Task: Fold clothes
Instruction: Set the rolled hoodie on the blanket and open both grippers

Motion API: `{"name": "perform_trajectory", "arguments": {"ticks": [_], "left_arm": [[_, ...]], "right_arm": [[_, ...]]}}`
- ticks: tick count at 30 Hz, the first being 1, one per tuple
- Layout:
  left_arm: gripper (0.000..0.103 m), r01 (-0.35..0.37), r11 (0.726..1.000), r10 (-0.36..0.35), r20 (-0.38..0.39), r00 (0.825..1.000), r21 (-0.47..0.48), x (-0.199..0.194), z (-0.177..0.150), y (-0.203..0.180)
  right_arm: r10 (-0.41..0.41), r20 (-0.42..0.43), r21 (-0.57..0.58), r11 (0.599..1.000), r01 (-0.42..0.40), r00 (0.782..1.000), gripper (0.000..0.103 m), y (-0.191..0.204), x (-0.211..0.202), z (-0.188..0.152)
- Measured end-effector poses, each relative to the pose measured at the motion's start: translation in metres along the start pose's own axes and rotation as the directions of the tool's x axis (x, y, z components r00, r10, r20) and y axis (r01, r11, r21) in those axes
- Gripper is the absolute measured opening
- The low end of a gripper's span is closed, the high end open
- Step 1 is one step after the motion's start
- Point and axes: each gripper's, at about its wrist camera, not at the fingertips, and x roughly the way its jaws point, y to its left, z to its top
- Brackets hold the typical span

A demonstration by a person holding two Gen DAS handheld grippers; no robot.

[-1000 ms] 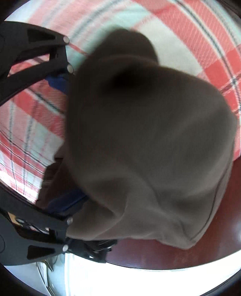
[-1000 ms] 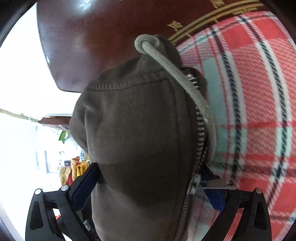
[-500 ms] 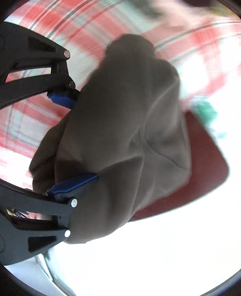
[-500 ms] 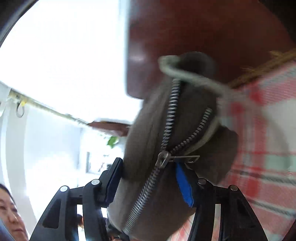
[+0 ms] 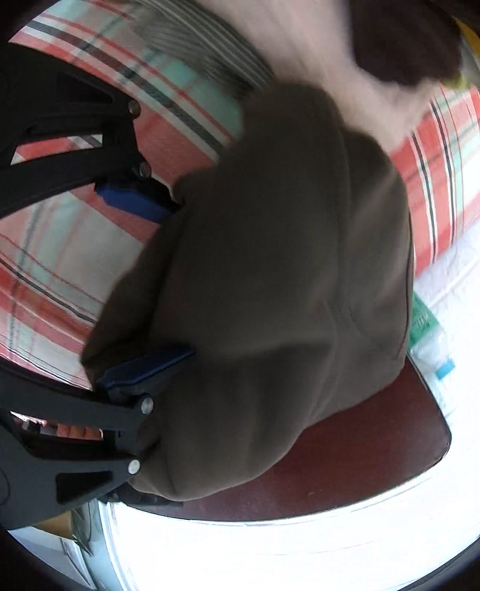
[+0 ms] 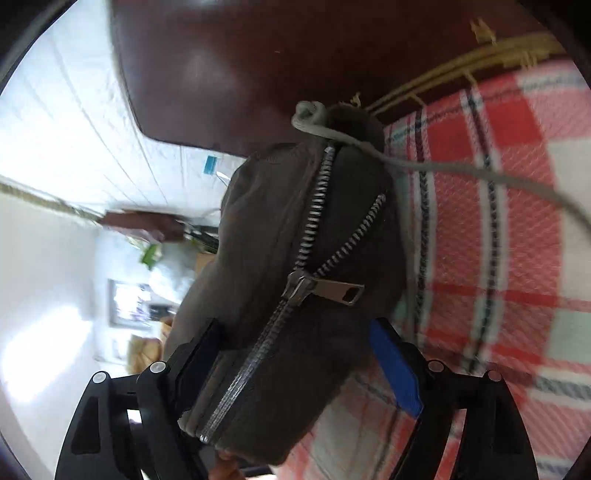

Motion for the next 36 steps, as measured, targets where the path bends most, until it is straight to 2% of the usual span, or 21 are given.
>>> {"name": "perform_trajectory", "arguments": {"ticks": [3, 5, 8, 10, 12, 13, 15, 17, 21, 23, 26, 31, 33, 36], "left_arm": [[0.072, -0.077, 0.994, 0.076, 0.012, 0.997, 0.077, -0.013, -0.022, -0.014], [0.078, -0.148, 0.975, 0.144, 0.035, 0.989, 0.167, -0.030, -0.036, -0.023], [0.081, -0.236, 0.924, 0.223, 0.077, 0.972, 0.299, -0.047, -0.057, -0.046], [0.082, -0.271, 0.891, 0.258, 0.086, 0.962, 0.363, -0.052, -0.065, -0.062], [0.082, -0.270, 0.878, 0.250, 0.102, 0.963, 0.394, -0.053, -0.066, -0.079], [0.087, -0.269, 0.874, 0.245, 0.110, 0.963, 0.404, -0.055, -0.068, -0.087], [0.099, -0.279, 0.868, 0.247, 0.132, 0.960, 0.411, -0.062, -0.073, -0.096], [0.099, -0.300, 0.860, 0.258, 0.155, 0.954, 0.413, -0.066, -0.079, -0.101], [0.099, -0.316, 0.857, 0.282, 0.142, 0.949, 0.407, -0.065, -0.086, -0.106], [0.099, -0.326, 0.860, 0.292, 0.146, 0.945, 0.393, -0.068, -0.093, -0.105], [0.099, -0.341, 0.856, 0.290, 0.185, 0.939, 0.389, -0.081, -0.106, -0.112], [0.099, -0.384, 0.832, 0.294, 0.270, 0.917, 0.400, -0.100, -0.121, -0.135], [0.099, -0.383, 0.836, 0.296, 0.265, 0.918, 0.393, -0.104, -0.122, -0.137], [0.100, -0.398, 0.848, 0.330, 0.239, 0.913, 0.349, -0.103, -0.120, -0.135]], "right_arm": [[-0.121, 0.008, -0.161, 0.980, 0.121, 0.993, 0.084, 0.030, -0.021, -0.020], [-0.201, 0.021, -0.293, 0.935, 0.198, 0.979, 0.085, 0.054, -0.033, -0.040], [-0.305, 0.063, -0.494, 0.818, 0.296, 0.950, 0.089, 0.094, -0.054, -0.072], [-0.348, 0.082, -0.566, 0.755, 0.331, 0.934, 0.092, 0.105, -0.060, -0.100], [-0.378, 0.117, -0.622, 0.693, 0.365, 0.918, 0.098, 0.125, -0.066, -0.139], [-0.378, 0.140, -0.641, 0.670, 0.375, 0.915, 0.103, 0.131, -0.065, -0.148], [-0.374, 0.187, -0.676, 0.622, 0.395, 0.908, 0.103, 0.142, -0.062, -0.165], [-0.351, 0.202, -0.681, 0.621, 0.388, 0.914, 0.103, 0.148, -0.058, -0.164], [-0.355, 0.212, -0.681, 0.615, 0.398, 0.910, 0.103, 0.154, -0.070, -0.165], [-0.338, 0.196, -0.676, 0.633, 0.377, 0.920, 0.103, 0.160, -0.078, -0.167], [-0.330, 0.197, -0.673, 0.639, 0.372, 0.923, 0.103, 0.164, -0.088, -0.172], [-0.316, 0.215, -0.689, 0.622, 0.373, 0.924, 0.103, 0.171, -0.098, -0.183], [-0.299, 0.216, -0.676, 0.641, 0.364, 0.929, 0.103, 0.171, -0.105, -0.183], [-0.304, 0.221, -0.664, 0.649, 0.372, 0.927, 0.103, 0.171, -0.111, -0.184]]}}
